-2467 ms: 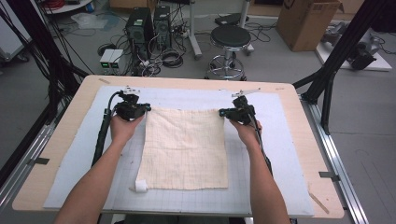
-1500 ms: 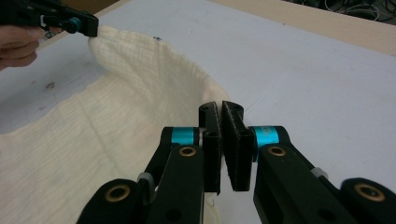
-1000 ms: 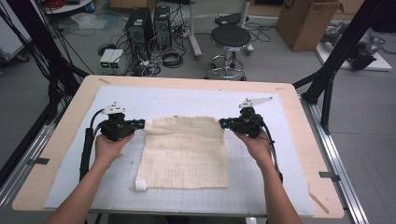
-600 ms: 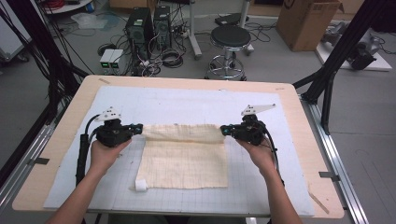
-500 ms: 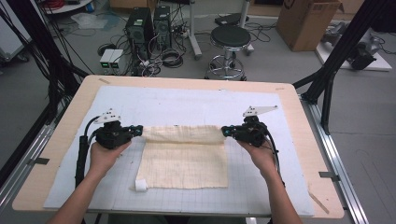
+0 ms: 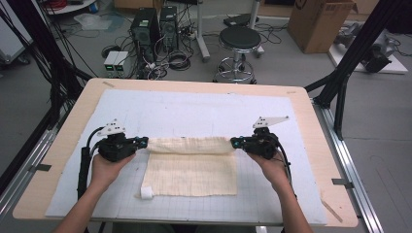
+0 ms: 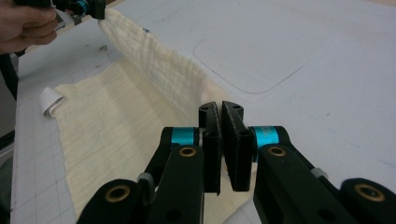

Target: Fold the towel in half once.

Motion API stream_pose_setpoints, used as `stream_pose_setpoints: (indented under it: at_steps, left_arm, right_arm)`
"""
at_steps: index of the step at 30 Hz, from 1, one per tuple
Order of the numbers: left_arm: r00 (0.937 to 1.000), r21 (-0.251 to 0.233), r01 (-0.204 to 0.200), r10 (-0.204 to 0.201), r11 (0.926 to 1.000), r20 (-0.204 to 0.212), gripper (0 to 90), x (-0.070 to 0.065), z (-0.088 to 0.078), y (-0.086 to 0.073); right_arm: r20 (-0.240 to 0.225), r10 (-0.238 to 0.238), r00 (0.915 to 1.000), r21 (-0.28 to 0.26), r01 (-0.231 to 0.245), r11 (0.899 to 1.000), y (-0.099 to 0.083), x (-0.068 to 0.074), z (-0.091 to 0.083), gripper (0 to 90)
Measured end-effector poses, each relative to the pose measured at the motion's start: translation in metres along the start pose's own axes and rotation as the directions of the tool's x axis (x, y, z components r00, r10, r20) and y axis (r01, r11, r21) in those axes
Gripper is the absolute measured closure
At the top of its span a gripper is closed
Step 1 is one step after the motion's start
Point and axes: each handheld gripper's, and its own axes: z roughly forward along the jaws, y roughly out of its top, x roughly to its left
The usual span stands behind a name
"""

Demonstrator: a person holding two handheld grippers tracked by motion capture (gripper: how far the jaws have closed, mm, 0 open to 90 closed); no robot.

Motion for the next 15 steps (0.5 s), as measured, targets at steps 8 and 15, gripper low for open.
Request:
stream_pose_setpoints:
  at_steps: [8, 15]
  left_arm:
    - [0.9997, -0.006, -0.013, 0.013, 0.9999, 0.02, 87.6, -0.0038, -0.0037, -0.0013]
    - [0.9994, -0.011, -0.023, 0.024, 0.9997, 0.025, 87.6, -0.008, -0.0087, -0.002]
  right_arm:
    - [-0.005, -0.002, 1.0, -0.007, 0.002, 1.0, -0.0017, 0.0045, -0.0023, 86.5]
    - [-0.006, -0.005, 1.0, -0.018, 0.005, 1.0, -0.0042, 0.0074, -0.0068, 86.6]
